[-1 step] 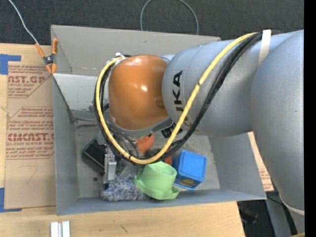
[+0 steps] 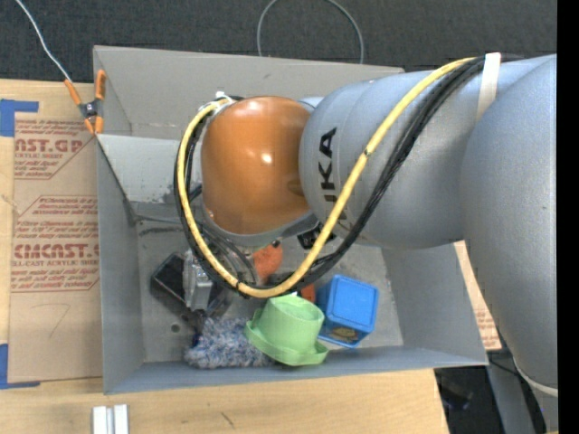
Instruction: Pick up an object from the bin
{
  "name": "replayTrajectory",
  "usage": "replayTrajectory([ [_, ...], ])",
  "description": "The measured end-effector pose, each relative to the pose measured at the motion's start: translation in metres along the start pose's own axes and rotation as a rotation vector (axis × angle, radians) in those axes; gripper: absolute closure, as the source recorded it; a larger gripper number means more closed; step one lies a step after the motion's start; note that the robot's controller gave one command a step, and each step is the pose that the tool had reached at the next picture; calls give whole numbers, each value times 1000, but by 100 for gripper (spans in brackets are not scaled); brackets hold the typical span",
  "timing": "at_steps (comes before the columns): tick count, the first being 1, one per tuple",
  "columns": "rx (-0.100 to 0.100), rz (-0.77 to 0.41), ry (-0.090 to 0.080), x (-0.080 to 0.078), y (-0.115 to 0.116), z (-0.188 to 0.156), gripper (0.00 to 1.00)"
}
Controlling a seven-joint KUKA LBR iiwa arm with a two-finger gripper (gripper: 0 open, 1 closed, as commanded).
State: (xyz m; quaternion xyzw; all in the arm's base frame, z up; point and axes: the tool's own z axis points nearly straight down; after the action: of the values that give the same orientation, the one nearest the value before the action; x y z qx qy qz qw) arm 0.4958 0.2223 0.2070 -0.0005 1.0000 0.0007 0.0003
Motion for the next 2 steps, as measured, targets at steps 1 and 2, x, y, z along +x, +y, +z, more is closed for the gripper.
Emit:
replayTrajectory([
  [1,0,0,0,0,0,0,100],
  [2,0,0,0,0,0,0,100],
])
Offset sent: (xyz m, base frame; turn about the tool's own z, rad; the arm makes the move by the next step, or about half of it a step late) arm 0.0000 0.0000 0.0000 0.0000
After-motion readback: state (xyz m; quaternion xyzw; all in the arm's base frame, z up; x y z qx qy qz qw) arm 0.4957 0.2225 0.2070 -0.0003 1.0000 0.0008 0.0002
